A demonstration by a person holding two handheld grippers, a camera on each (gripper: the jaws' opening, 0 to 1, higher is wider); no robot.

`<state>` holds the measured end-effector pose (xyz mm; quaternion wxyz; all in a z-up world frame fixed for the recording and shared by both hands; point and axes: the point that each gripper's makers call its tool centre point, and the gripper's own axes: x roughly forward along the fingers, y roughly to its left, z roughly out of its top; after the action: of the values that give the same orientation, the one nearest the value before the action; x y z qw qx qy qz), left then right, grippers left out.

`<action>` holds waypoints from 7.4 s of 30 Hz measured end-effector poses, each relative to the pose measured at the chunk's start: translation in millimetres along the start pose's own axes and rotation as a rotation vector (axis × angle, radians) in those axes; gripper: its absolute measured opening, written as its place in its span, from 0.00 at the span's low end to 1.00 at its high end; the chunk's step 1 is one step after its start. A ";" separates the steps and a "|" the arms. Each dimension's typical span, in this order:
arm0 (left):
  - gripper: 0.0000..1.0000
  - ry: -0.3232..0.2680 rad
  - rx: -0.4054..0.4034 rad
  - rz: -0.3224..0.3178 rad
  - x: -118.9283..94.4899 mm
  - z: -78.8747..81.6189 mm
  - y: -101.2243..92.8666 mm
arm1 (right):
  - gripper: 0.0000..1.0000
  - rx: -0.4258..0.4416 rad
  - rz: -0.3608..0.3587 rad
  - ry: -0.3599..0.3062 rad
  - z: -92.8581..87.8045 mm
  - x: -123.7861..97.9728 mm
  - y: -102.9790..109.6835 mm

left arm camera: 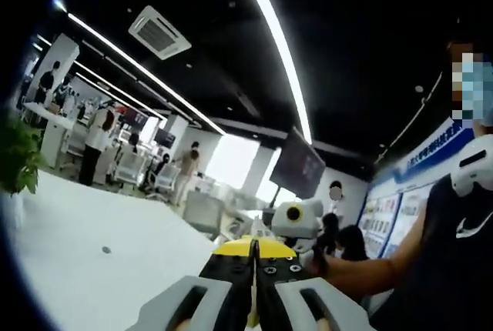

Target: Compare the silicone blocks by pressing each to a similar depth, holding the contact briefly, and releasing to observe deformation and rebound differences across the visible hardness samples.

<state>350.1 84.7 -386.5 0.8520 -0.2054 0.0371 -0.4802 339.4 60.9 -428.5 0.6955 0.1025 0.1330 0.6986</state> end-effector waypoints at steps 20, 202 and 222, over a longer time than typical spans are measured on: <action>0.00 -0.002 0.004 0.045 0.3 2.7 3.5 | 0.00 -0.005 -0.005 0.008 2.5 1.5 0.5; 0.00 0.503 -0.140 0.713 -105.2 -299.7 247.6 | 0.97 0.042 -0.853 0.144 -240.8 -213.2 -86.8; 0.01 0.543 -0.057 0.715 -112.8 -309.6 259.0 | 0.97 0.060 -0.840 0.149 -244.5 -208.5 -92.3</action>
<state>417.0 199.1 -784.1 0.9178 -0.0695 0.3412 -0.1907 348.8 -158.2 -680.9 0.9047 0.0088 0.2335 0.3561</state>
